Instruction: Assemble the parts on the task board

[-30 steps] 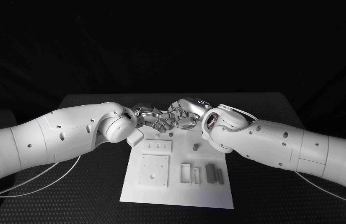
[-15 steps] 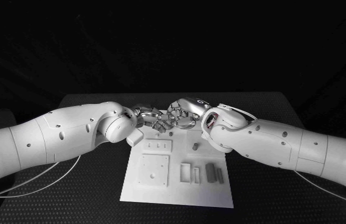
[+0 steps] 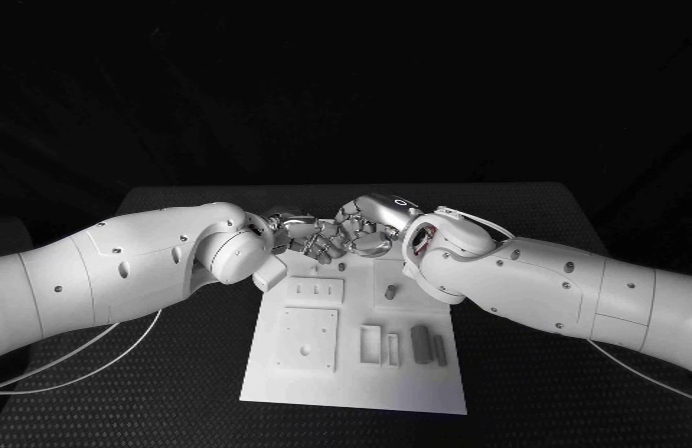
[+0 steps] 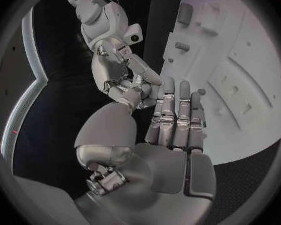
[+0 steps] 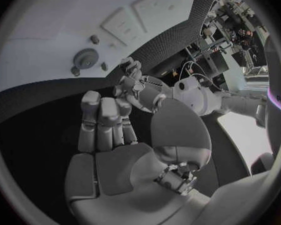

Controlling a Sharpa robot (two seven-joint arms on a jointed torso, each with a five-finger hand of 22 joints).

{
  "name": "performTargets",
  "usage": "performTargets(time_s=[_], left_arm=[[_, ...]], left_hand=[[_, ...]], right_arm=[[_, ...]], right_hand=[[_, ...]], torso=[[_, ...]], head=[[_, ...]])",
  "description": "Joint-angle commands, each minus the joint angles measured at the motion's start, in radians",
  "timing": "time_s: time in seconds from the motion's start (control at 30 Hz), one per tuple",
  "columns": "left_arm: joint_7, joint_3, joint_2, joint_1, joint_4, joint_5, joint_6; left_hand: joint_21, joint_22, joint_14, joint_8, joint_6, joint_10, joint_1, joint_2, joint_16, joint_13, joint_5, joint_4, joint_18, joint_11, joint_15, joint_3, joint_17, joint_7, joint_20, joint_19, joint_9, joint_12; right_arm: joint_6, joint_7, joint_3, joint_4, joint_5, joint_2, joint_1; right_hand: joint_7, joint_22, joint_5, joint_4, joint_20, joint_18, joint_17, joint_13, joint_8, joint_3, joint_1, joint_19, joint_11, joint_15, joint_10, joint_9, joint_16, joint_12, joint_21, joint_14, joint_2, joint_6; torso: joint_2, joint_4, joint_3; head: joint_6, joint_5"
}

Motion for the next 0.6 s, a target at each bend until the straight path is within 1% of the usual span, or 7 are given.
performTargets(time_s=[0.03, 0.27, 0.37, 0.4, 0.5, 0.53, 0.6], left_arm=[[0.024, 0.003, 0.003, 0.002, 0.0, 0.011, 0.008], [0.023, 0.002, 0.003, 0.002, -0.001, 0.012, 0.003], [0.021, 0.002, 0.002, 0.002, -0.002, 0.012, 0.005], [0.02, 0.002, 0.002, 0.002, -0.003, 0.012, 0.005], [0.017, 0.002, 0.0, 0.002, -0.004, 0.012, 0.006], [0.016, 0.002, 0.0, 0.002, -0.004, 0.012, 0.007], [0.014, 0.002, -0.001, 0.002, -0.005, 0.012, 0.01]], left_hand=[[0.014, 0.024, 0.002, 0.005, 0.011, 0.009, -0.064, 0.022, 0.003, 0.004, -0.006, -0.06, -0.015, 0.0, -0.004, 0.053, 0.001, -0.003, 0.007, 0.0, 0.002, 0.003], [0.022, 0.024, 0.001, 0.01, 0.02, 0.017, -0.087, 0.041, 0.004, 0.007, -0.013, -0.072, -0.015, -0.003, -0.006, 0.072, 0.002, -0.009, 0.007, -0.004, 0.006, 0.006], [0.024, 0.024, 0.002, 0.011, 0.021, 0.018, -0.091, 0.046, 0.005, 0.008, -0.02, -0.074, -0.015, -0.004, -0.007, 0.076, 0.002, -0.009, 0.007, -0.006, 0.006, 0.007], [0.024, 0.024, 0.002, 0.011, 0.021, 0.019, -0.092, 0.047, 0.005, 0.008, -0.022, -0.075, -0.015, -0.004, -0.008, 0.077, 0.002, -0.009, 0.007, -0.007, 0.007, 0.007], [0.025, 0.024, 0.002, 0.011, 0.022, 0.019, -0.092, 0.049, 0.005, 0.008, -0.025, -0.075, -0.015, -0.004, -0.008, 0.079, 0.002, -0.009, 0.007, -0.008, 0.007, 0.007], [0.026, 0.024, 0.002, 0.011, 0.022, 0.02, -0.093, 0.05, 0.006, 0.008, -0.028, -0.076, -0.015, -0.004, -0.009, 0.08, 0.002, -0.009, 0.006, -0.009, 0.007, 0.007], [0.027, 0.024, 0.002, 0.012, 0.023, 0.021, -0.093, 0.051, 0.006, 0.009, -0.031, -0.076, -0.015, -0.004, -0.009, 0.082, 0.003, -0.009, 0.006, -0.01, 0.008, 0.007]], right_arm=[[0.025, 0.008, -0.002, 0.002, -0.005, 0.001, -0.003], [0.031, 0.014, -0.002, -0.002, 0.012, 0.0, -0.003], [0.028, 0.026, -0.002, -0.009, 0.042, -0.001, -0.003], [0.022, 0.029, -0.002, -0.012, 0.051, -0.001, -0.003], [0.013, 0.028, -0.002, -0.016, 0.06, -0.001, -0.003], [0.004, 0.031, -0.002, -0.018, 0.064, -0.002, -0.003], [-0.003, 0.032, -0.002, -0.02, 0.071, -0.004, -0.003]], right_hand=[[-0.004, 0.0, -0.005, 0.0, -0.007, 0.034, -0.001, -0.002, 0.004, 0.006, -0.008, 0.002, -0.011, -0.009, -0.02, 0.002, -0.003, -0.005, 0.001, 0.0, -0.003, 0.189], [-0.003, 0.0, -0.005, -0.001, -0.007, 0.034, -0.002, -0.002, 0.001, 0.009, -0.007, 0.001, -0.011, -0.008, -0.021, 0.003, -0.005, -0.007, 0.0, -0.001, -0.005, 0.185], [0.003, -0.001, -0.005, -0.001, -0.007, 0.034, -0.002, -0.005, -0.012, 0.006, -0.012, -0.002, -0.006, -0.005, -0.028, 0.002, -0.008, -0.014, -0.003, -0.005, -0.021, 0.168], [0.011, -0.001, -0.005, 0.0, -0.005, 0.034, -0.003, -0.005, -0.031, -0.011, -0.026, -0.004, 0.002, 0.001, -0.033, -0.006, -0.01, -0.016, -0.003, -0.007, -0.038, 0.137], [0.036, 0.0, 0.001, -0.001, -0.001, 0.034, -0.003, -0.002, -0.082, -0.058, -0.046, -0.01, 0.025, 0.023, -0.043, -0.029, -0.013, -0.015, -0.004, -0.012, -0.064, 0.058], [0.064, 0.0, -0.002, -0.004, 0.003, 0.034, -0.002, 0.002, -0.128, -0.113, -0.059, -0.019, 0.053, 0.054, -0.057, -0.051, -0.016, -0.014, -0.007, -0.019, -0.08, -0.016], [0.081, 0.001, 0.005, -0.004, 0.007, 0.034, -0.001, 0.005, -0.15, -0.157, -0.066, -0.028, 0.07, 0.066, -0.071, -0.062, -0.017, -0.013, -0.011, -0.025, -0.102, -0.051]], torso=[[0.0, 0.0002, 0.0002], [0.0, -0.0002, 0.0004], [0.0, -0.0005, -0.0001], [0.0, -0.0005, -0.0003], [0.0, -0.0007, 0.0], [0.0, -0.001, 0.0001], [0.0, -0.0005, 0.0002]], head=[[-0.002, 0.0], [-0.001, 0.0], [-0.002, 0.0], [-0.002, 0.0], [-0.002, 0.0], [-0.002, 0.0], [-0.001, -0.001]])
